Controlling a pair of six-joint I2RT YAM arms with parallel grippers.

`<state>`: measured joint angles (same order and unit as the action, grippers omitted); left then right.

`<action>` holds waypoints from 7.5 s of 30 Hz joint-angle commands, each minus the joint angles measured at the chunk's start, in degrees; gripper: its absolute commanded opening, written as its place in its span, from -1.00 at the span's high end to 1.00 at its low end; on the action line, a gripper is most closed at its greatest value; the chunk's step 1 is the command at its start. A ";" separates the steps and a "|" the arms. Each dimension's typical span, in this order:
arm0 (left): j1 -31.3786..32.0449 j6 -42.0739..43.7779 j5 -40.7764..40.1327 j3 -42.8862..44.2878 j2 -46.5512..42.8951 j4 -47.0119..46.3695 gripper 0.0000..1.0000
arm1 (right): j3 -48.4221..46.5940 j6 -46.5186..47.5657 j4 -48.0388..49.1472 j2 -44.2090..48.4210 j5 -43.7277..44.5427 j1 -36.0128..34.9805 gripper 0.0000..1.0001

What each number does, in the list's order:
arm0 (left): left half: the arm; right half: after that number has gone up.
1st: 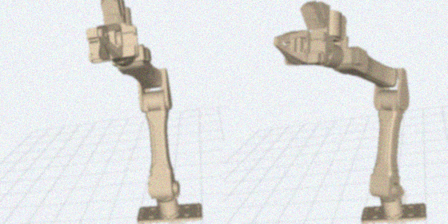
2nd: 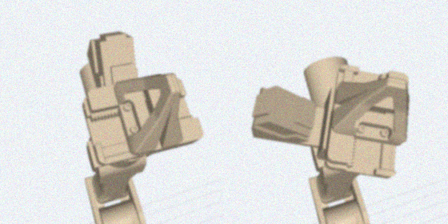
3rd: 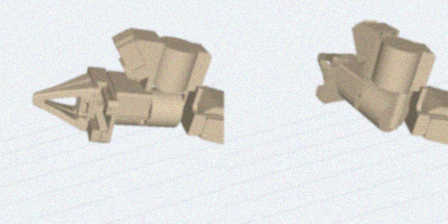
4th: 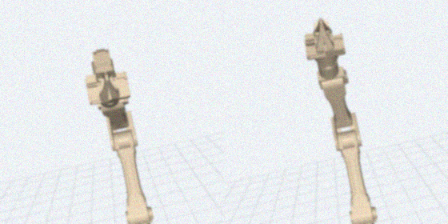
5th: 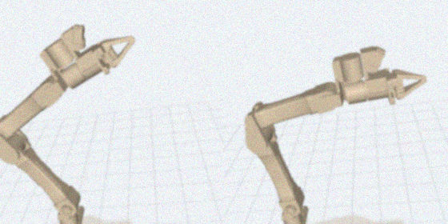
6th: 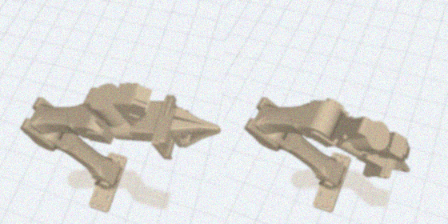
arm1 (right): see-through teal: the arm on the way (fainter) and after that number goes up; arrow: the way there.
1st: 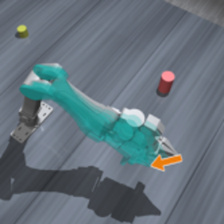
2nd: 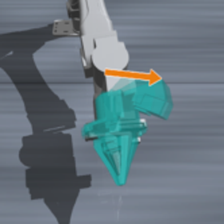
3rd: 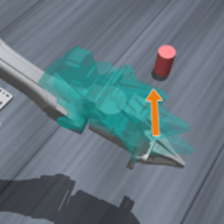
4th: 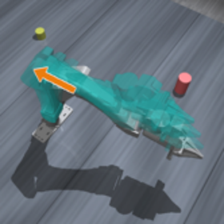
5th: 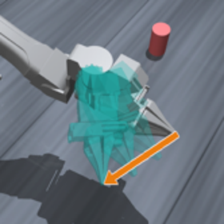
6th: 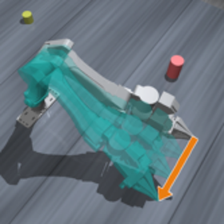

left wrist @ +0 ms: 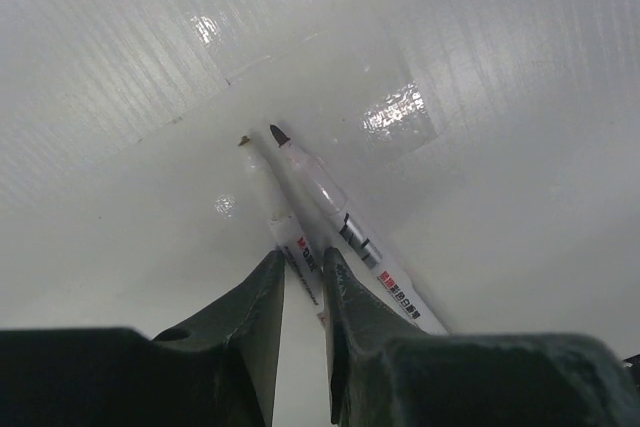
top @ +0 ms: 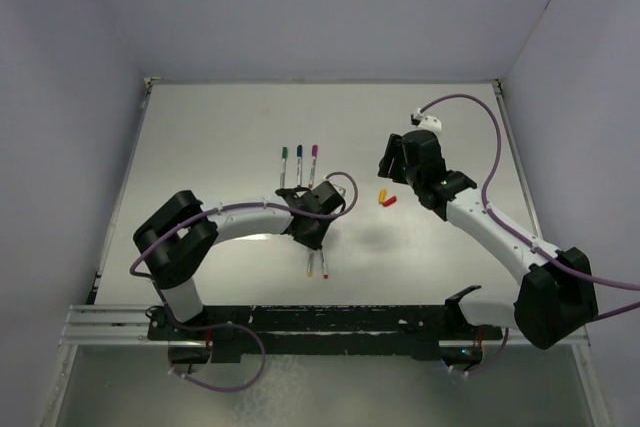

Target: Insert the pens into the pen caps

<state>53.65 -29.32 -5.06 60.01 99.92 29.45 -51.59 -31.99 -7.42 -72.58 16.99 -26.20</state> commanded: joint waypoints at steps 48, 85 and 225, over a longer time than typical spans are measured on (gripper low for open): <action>-6.46 -1.87 -0.89 -6.37 -3.05 3.79 0.26 | -2.70 -0.99 -0.58 -2.57 -0.11 0.18 -0.25; -5.35 -2.25 -5.52 -5.86 -8.18 3.04 1.00 | -9.62 -0.47 -12.17 -16.88 -0.95 0.18 -0.20; -10.59 -3.40 20.00 -0.10 -16.60 -44.60 1.00 | -0.27 -1.50 35.17 5.70 -21.47 0.18 1.00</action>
<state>43.44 -32.40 14.61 58.85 83.53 -12.43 -50.50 -33.47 24.71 -68.93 -4.14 -25.87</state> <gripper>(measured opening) 0.029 0.031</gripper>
